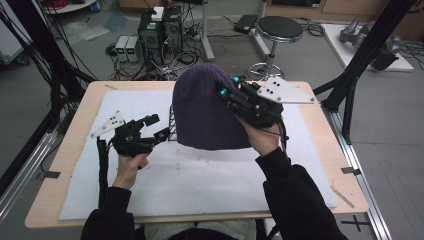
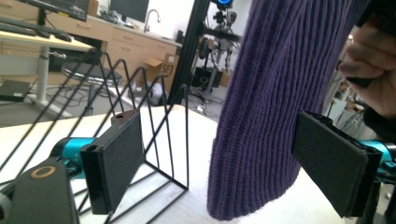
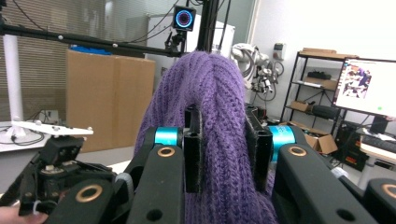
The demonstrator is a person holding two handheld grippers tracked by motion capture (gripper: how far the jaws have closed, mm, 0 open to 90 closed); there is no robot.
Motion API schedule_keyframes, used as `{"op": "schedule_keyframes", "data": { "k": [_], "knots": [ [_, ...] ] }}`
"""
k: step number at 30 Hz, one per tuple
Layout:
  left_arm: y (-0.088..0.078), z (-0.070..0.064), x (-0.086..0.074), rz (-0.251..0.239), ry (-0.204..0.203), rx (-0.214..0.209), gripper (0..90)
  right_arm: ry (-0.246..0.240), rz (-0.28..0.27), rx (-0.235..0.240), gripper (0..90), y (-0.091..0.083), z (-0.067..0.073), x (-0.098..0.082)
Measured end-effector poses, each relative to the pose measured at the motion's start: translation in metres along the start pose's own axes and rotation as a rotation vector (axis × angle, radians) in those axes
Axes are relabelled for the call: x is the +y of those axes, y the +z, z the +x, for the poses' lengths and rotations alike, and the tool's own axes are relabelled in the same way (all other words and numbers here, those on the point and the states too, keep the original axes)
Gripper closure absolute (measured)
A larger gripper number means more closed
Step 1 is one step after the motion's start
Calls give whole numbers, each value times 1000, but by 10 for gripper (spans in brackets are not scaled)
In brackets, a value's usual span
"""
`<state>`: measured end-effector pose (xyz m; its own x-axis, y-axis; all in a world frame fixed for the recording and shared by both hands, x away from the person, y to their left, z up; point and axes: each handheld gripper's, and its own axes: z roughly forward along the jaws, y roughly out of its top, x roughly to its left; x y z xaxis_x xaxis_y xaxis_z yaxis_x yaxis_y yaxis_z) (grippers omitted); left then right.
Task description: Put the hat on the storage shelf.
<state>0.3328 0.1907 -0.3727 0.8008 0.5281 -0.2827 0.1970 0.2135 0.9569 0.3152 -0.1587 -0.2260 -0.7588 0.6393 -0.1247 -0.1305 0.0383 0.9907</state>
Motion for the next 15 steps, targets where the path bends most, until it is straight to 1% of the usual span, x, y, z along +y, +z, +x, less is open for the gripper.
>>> {"op": "schedule_keyframes", "data": {
  "k": [4, 8, 9, 11, 14, 15],
  "knots": [
    [6, -3, -4, 26, 0, -26, 171, -6, 2, 11, 738, 2, 3, 0],
    [12, -5, -7, 36, -13, -74, 172, -14, 2, 26, 738, 4, 7, 1],
    [13, -6, -8, 44, -13, -86, 197, -12, 1, 34, 738, 4, 9, 1],
    [16, -7, -9, 58, -16, -100, 212, -12, -1, 37, 738, 5, 9, 1],
    [20, -6, -12, 62, -32, -119, 233, -2, -2, 43, 737, 5, 9, 1],
    [21, -6, -12, 60, -39, -123, 266, 10, -8, 50, 737, 4, 8, 1]
  ]
}}
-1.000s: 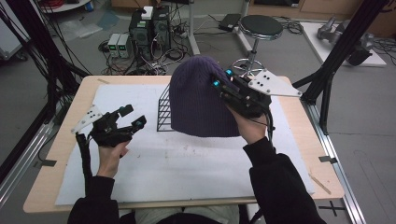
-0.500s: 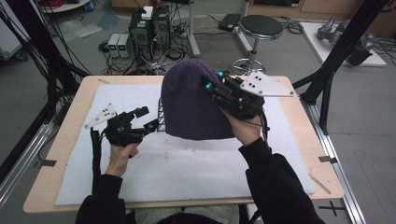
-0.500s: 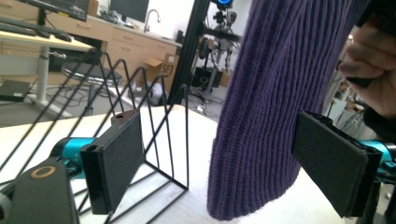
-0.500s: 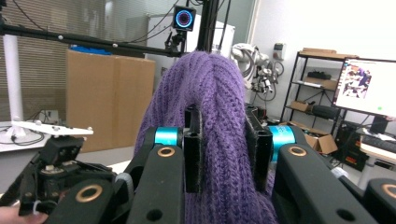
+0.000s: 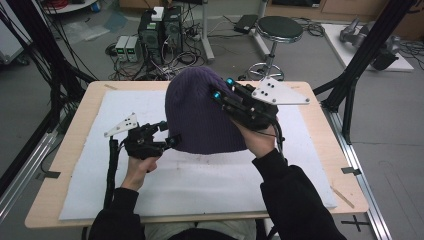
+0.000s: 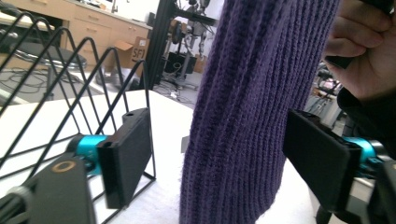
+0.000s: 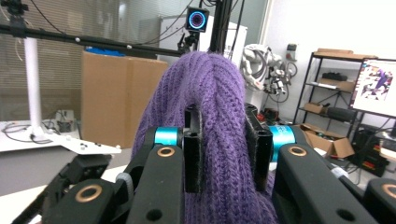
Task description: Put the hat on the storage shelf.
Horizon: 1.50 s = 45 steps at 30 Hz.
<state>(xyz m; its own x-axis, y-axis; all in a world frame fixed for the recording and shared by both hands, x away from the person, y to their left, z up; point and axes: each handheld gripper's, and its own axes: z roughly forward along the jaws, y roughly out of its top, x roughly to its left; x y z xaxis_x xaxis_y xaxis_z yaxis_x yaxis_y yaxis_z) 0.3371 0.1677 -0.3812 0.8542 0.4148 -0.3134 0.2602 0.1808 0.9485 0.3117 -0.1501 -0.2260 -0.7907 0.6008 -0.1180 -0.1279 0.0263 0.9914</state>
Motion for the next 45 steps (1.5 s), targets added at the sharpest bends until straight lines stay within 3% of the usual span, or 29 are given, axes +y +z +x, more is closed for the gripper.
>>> {"op": "schedule_keyframes", "data": {
  "k": [1, 2, 4, 5, 8, 10, 18, 28, 36, 40, 45],
  "knots": [
    [1, 0, 0, 3, -9, -6, 266, 0, 0, 0, 737, 0, 0, 0],
    [1, 1, -1, 8, -16, -10, 380, 6, 1, 1, 736, -1, 0, 0],
    [2, 3, -2, 13, -41, -42, 431, 4, 1, 3, 736, -1, -1, 0],
    [2, 4, -2, 21, -42, -50, 584, 4, 3, 5, 736, -2, -2, -1],
    [2, 3, -3, 35, -24, -62, 775, 4, 6, -3, 734, -3, -4, -2],
    [3, 1, -2, 44, -17, -24, 805, 9, 10, -9, 732, -4, -6, -3],
    [-2, 2, 2, 19, 32, 55, 829, 7, 36, -41, 739, -5, -16, -7],
    [-8, 4, 8, -46, 37, 131, 829, 7, 33, -48, 753, 0, -25, -9],
    [-3, 3, 17, -42, 53, 161, 829, -5, 8, -73, 755, 3, -29, -10],
    [1, 3, 25, -55, 86, 169, 827, 13, -10, -95, 755, 3, -38, -9],
    [5, 3, 31, -59, 96, 176, 825, 15, -8, -107, 755, 8, -49, -6]
  ]
}}
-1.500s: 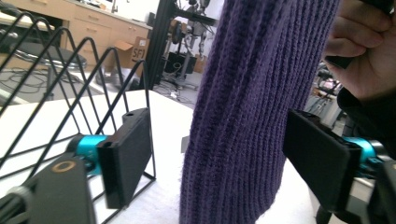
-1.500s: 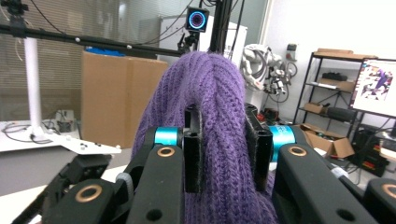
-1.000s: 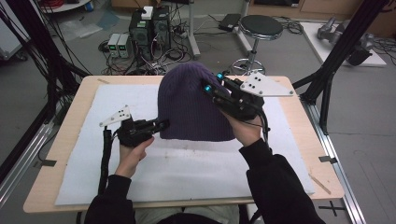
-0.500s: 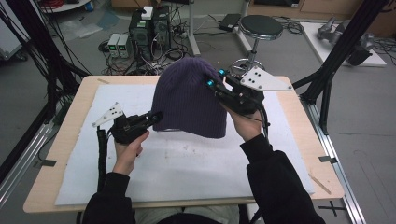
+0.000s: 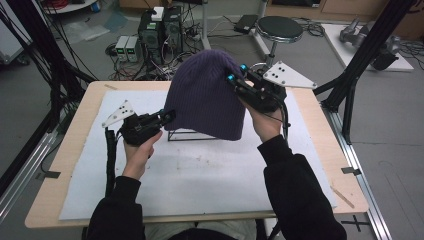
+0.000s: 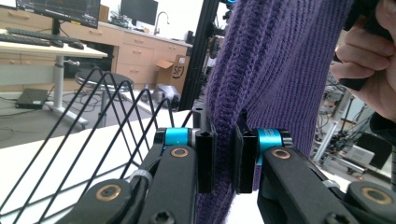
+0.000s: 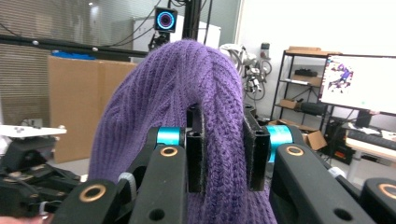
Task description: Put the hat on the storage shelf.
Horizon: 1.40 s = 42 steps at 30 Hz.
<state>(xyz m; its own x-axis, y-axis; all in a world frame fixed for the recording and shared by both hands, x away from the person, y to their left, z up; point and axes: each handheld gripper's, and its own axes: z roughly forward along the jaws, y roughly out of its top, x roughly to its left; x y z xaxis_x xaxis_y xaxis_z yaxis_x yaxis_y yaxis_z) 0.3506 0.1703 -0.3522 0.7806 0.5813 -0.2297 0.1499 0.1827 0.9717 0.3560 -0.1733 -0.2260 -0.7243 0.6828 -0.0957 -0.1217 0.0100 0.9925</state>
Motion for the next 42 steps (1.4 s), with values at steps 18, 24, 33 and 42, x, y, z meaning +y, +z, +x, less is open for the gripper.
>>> {"op": "schedule_keyframes", "data": {
  "k": [18, 24, 33, 42],
  "knots": [
    [2, 19, 22, -98, -5, 93, 823, -94, 11, -3, 762, 45, -14, 25],
    [1, 23, 28, -138, -41, 119, 823, -146, 31, -18, 765, 56, -16, 38],
    [18, 27, 50, -116, -20, 131, 823, -165, 37, -104, 771, 66, -24, 47],
    [27, 34, 55, -64, 3, 141, 818, -193, 59, -141, 772, 72, -32, 44]
  ]
}}
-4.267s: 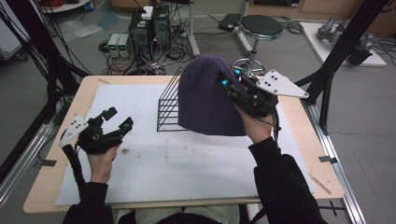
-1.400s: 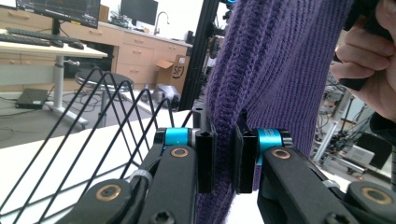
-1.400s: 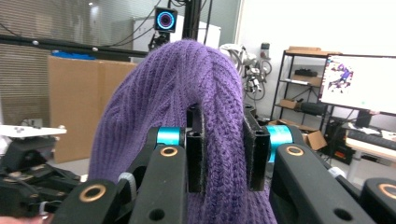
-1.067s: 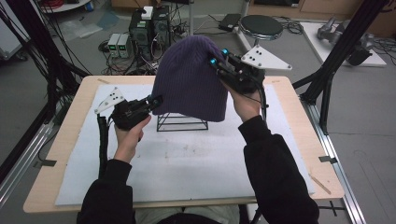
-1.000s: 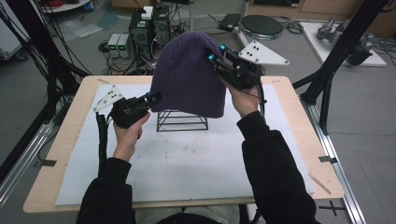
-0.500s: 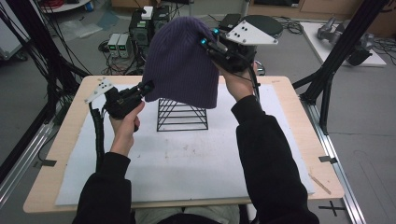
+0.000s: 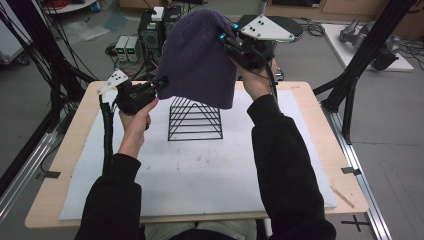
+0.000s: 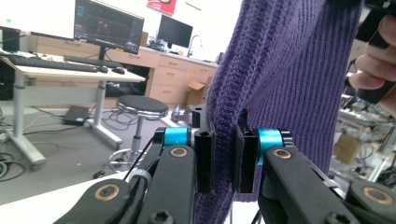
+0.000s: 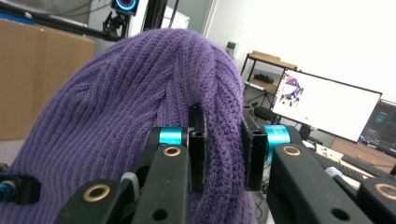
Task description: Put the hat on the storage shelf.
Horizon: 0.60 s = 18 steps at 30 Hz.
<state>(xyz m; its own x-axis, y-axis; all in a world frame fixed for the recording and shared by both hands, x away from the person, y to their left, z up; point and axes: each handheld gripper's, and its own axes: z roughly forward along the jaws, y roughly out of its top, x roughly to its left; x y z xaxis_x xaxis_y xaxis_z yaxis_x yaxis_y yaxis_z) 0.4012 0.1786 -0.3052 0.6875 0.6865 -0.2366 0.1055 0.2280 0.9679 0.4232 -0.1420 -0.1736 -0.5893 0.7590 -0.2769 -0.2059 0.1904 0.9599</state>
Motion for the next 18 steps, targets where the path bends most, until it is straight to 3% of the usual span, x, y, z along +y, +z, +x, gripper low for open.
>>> {"op": "schedule_keyframes", "data": {
  "k": [5, 9, 18],
  "knots": [
    [2, -2, -14, 9, 7, 1, 815, -16, 18, 6, 771, 2, 4, -4],
    [1, 2, -27, 11, -18, -1, 814, -39, 35, 18, 770, 3, 7, -9],
    [-6, 5, -39, 17, -32, 5, 814, -25, 65, 37, 768, 5, 11, -23]
  ]
}}
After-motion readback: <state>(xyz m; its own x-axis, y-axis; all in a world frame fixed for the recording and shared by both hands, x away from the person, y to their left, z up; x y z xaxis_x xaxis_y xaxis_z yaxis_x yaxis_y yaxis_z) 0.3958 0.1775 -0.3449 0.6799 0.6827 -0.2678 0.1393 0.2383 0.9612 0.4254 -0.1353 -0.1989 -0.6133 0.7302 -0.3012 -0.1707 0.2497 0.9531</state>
